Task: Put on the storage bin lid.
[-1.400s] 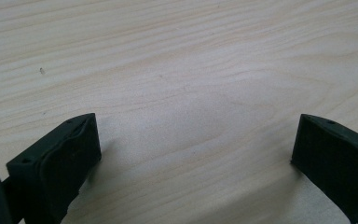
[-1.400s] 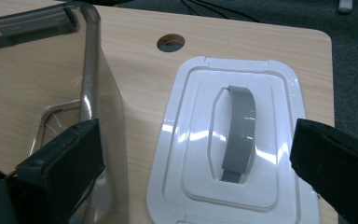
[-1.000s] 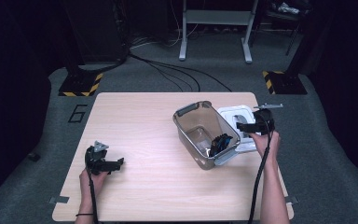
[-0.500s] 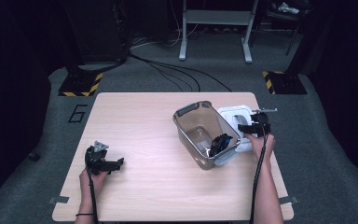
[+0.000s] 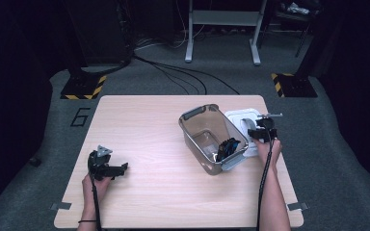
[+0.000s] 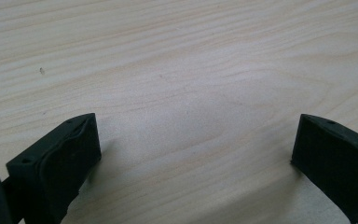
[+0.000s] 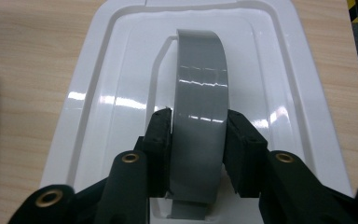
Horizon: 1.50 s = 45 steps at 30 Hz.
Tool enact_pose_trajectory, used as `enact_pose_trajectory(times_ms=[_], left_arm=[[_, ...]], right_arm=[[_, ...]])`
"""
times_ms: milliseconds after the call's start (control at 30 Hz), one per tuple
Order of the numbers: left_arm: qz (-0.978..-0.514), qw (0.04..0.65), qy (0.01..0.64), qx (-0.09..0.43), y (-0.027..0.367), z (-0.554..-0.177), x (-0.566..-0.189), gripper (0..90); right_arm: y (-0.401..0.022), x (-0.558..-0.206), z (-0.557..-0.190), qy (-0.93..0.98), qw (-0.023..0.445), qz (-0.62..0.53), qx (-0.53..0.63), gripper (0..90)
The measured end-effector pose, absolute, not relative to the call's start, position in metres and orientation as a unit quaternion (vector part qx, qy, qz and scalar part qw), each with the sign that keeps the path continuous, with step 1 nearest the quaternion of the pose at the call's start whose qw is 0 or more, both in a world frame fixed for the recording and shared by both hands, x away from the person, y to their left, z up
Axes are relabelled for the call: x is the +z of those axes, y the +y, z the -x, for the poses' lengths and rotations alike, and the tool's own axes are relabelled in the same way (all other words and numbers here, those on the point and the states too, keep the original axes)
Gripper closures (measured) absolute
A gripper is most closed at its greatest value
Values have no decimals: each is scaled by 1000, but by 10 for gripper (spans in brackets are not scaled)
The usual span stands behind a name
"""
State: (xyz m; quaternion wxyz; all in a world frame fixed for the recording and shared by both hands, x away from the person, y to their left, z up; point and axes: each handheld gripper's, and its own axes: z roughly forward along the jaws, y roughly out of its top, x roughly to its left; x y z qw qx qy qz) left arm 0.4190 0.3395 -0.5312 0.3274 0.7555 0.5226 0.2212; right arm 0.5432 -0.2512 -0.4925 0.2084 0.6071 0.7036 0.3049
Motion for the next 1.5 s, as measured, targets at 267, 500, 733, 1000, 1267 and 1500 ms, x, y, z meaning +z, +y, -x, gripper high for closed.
enact_pose_trajectory(times_ms=[267,500,733,1000,1267,1500], left_arm=[[-755,328,523,221,339,-419,-531,10],[-756,327,523,221,339,-419,-531,10],[-756,327,522,221,339,-419,-531,10],[-756,327,523,221,339,-419,-531,10],[-756,327,523,221,339,-419,-531,10],[-756,327,522,221,340,-419,-531,10]], right_arm=[[-252,-486,-539,705,209,-602,311,671],[-250,-470,-534,715,220,-590,302,672],[-256,-449,-525,708,228,-593,308,672],[-260,-411,-512,708,237,-584,318,672],[-260,-373,-501,707,249,-573,331,673],[-253,-343,-492,711,260,-559,337,672]])
